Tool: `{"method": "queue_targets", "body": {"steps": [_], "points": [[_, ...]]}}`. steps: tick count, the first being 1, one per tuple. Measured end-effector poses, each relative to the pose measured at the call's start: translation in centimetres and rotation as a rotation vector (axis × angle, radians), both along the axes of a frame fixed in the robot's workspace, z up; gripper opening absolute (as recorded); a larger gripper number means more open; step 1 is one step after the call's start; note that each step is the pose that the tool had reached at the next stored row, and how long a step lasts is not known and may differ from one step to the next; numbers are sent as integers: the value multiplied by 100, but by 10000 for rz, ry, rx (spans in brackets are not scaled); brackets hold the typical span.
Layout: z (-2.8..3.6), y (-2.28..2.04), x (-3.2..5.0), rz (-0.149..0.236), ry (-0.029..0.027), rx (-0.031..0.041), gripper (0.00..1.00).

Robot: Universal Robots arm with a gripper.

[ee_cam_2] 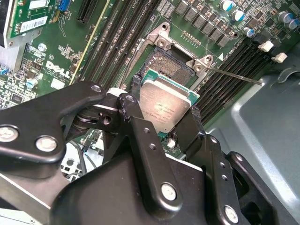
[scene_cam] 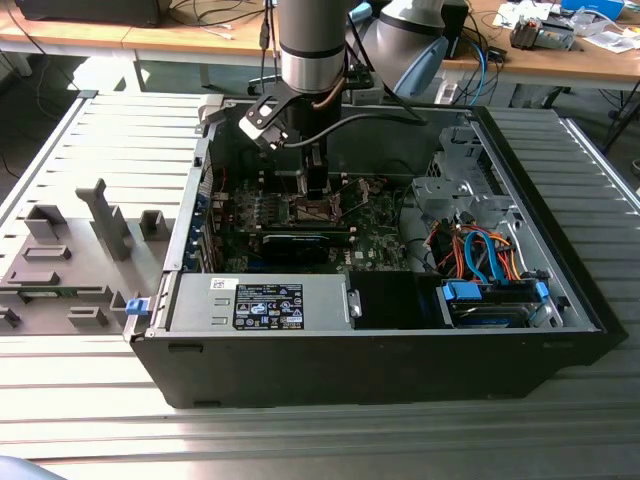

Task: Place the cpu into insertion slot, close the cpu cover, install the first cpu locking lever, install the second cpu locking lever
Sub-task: 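Place the cpu into insertion slot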

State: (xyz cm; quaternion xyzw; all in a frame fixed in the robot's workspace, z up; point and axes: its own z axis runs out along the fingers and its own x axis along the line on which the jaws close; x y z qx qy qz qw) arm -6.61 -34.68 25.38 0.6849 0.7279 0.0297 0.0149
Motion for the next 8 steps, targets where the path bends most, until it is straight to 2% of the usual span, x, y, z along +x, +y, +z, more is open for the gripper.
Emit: {"method": "queue_targets", "body": {"steps": [8], "points": [[-17,9,0,1,2,-2,54]]}}
